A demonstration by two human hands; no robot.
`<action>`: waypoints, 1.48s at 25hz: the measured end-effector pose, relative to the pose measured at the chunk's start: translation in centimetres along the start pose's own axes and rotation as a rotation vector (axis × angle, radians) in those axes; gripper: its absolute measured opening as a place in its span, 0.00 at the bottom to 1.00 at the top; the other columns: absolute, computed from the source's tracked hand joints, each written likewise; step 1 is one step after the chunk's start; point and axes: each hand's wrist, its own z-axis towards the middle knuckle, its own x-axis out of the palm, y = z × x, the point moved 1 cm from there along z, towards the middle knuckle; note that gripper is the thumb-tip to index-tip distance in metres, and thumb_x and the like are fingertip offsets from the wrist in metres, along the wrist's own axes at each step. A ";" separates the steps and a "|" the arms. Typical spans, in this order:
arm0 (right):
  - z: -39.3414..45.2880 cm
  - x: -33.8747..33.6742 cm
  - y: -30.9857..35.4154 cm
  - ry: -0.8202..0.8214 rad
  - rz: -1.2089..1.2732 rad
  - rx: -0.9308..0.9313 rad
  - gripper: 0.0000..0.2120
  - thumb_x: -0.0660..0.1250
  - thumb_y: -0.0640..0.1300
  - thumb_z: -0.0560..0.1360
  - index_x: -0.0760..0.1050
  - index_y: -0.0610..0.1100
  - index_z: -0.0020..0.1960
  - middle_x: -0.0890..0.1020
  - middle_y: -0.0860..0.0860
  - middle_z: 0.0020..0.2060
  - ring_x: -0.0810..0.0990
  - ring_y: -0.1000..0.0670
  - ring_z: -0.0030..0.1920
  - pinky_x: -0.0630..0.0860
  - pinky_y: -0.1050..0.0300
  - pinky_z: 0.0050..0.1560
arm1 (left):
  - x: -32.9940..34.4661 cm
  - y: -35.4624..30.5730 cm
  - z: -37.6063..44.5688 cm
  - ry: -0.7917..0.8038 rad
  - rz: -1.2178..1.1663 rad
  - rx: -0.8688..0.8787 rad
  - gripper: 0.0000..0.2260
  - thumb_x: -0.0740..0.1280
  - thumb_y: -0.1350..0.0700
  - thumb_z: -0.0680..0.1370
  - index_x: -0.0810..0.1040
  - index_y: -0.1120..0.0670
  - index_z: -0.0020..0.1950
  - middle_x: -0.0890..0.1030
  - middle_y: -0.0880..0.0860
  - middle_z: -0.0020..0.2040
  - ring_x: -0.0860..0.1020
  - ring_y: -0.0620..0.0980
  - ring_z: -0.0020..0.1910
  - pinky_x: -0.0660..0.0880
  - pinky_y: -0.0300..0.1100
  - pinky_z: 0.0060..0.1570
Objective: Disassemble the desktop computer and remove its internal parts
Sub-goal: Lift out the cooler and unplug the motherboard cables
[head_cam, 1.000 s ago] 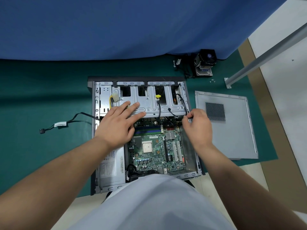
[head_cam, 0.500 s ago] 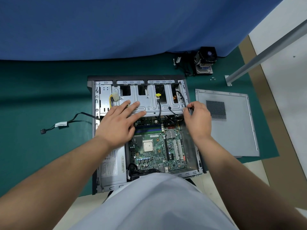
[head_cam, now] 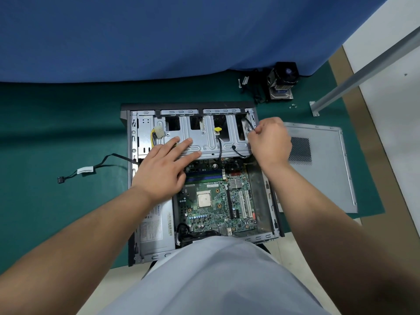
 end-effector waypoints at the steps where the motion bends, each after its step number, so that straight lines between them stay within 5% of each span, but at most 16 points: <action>1: 0.6 0.1 0.1 0.024 -0.030 0.009 0.04 0.67 0.38 0.74 0.81 0.42 0.42 0.79 0.48 0.54 0.80 0.43 0.43 0.74 0.54 0.40 | 0.0 0.0 0.0 0.004 -0.003 0.000 0.28 0.55 0.47 0.80 0.60 0.37 0.81 0.58 0.46 0.83 0.58 0.53 0.81 0.58 0.56 0.78; 15: 1.5 0.8 -1.1 0.085 0.027 -0.079 0.04 0.72 0.39 0.78 0.80 0.39 0.45 0.77 0.45 0.55 0.80 0.45 0.48 0.75 0.57 0.49 | -0.1 -0.1 0.0 0.017 0.000 -0.001 0.29 0.60 0.48 0.80 0.59 0.37 0.81 0.58 0.46 0.83 0.57 0.52 0.81 0.58 0.55 0.78; 20: 1.3 1.1 -0.8 0.096 -0.089 -0.133 0.09 0.70 0.40 0.79 0.81 0.35 0.54 0.76 0.42 0.59 0.79 0.42 0.54 0.79 0.49 0.56 | -0.2 -0.2 0.0 0.022 0.001 -0.004 0.29 0.61 0.48 0.79 0.60 0.37 0.81 0.58 0.46 0.83 0.57 0.53 0.81 0.58 0.56 0.77; 27: 0.8 1.3 -0.8 0.077 -0.196 -0.223 0.11 0.66 0.40 0.81 0.75 0.36 0.62 0.74 0.41 0.61 0.75 0.41 0.60 0.72 0.51 0.61 | -0.3 -0.1 0.0 0.016 0.004 -0.005 0.29 0.60 0.48 0.79 0.60 0.38 0.81 0.58 0.46 0.83 0.57 0.52 0.81 0.58 0.55 0.77; 37: 1.5 0.8 -1.5 0.136 -0.041 -0.244 0.04 0.65 0.39 0.81 0.74 0.40 0.54 0.74 0.43 0.55 0.75 0.43 0.53 0.73 0.51 0.56 | -0.5 0.0 0.0 0.025 0.003 -0.010 0.28 0.59 0.48 0.80 0.60 0.37 0.81 0.57 0.45 0.83 0.56 0.52 0.81 0.58 0.55 0.78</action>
